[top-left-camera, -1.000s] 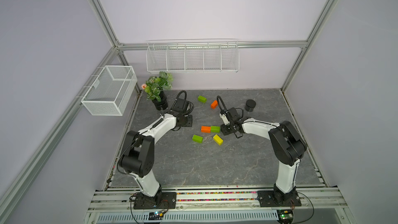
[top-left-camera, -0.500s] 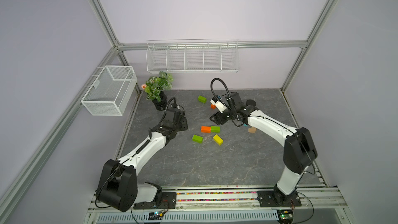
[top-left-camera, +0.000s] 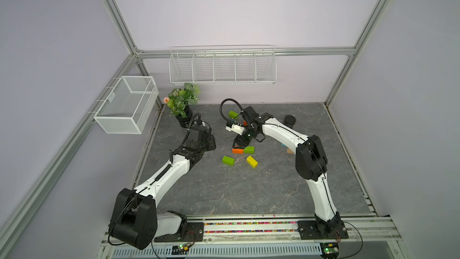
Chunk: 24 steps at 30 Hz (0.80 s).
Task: Assemble a piece of candy with building blocks
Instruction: Adjust the building block at the center of the board.
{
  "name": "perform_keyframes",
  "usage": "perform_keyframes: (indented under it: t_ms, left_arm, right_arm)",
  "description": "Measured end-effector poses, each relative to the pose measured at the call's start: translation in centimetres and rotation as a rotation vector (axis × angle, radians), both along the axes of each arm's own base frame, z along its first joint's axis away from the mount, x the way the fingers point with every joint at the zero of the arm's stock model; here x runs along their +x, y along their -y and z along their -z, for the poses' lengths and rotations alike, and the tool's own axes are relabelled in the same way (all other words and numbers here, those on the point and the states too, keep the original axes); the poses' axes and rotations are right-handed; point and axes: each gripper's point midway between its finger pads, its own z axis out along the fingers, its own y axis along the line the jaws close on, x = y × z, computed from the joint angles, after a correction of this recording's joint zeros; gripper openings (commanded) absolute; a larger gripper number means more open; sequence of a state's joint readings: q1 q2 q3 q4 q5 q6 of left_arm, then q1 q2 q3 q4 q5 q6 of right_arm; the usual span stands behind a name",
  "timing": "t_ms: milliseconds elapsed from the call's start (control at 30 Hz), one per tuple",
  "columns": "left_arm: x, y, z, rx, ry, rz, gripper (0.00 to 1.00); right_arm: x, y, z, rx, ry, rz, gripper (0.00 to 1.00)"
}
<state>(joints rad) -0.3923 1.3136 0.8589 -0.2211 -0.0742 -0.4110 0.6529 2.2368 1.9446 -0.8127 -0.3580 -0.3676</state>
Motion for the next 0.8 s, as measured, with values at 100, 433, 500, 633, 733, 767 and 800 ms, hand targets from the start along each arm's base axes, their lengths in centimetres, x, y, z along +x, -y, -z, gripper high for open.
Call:
perform_keyframes:
  t_ms: [100, 433, 500, 633, 733, 767, 800]
  left_arm:
    - [0.1, -0.2, 0.1, 0.0, -0.002, -0.006, 0.52]
    - [0.3, 0.1, 1.3, 0.004, -0.032, 0.003, 0.52]
    - [0.3, 0.1, 1.5, 0.003, -0.037, 0.006, 0.52]
    - [0.3, 0.1, 1.8, 0.004, -0.046, 0.006, 0.52]
    - [0.3, 0.1, 2.0, 0.005, -0.051, 0.005, 0.52]
    - [0.3, 0.1, 2.1, 0.005, -0.053, 0.006, 0.52]
    - [0.3, 0.1, 2.2, 0.006, -0.055, 0.005, 0.52]
  right_arm:
    - [-0.2, 0.3, 1.0, -0.033, -0.004, -0.009, 0.6]
    - [-0.6, -0.2, 3.3, -0.1, -0.001, -0.044, 0.58]
    - [-0.5, -0.1, 3.6, -0.115, 0.008, -0.042, 0.58]
    - [-0.1, 0.1, 3.8, -0.13, 0.027, -0.036, 0.58]
    - [0.3, 0.1, 4.0, -0.138, 0.043, -0.03, 0.58]
    - [0.4, 0.1, 4.0, -0.141, 0.047, -0.028, 0.58]
    - [0.5, 0.2, 4.2, -0.144, 0.049, -0.027, 0.58]
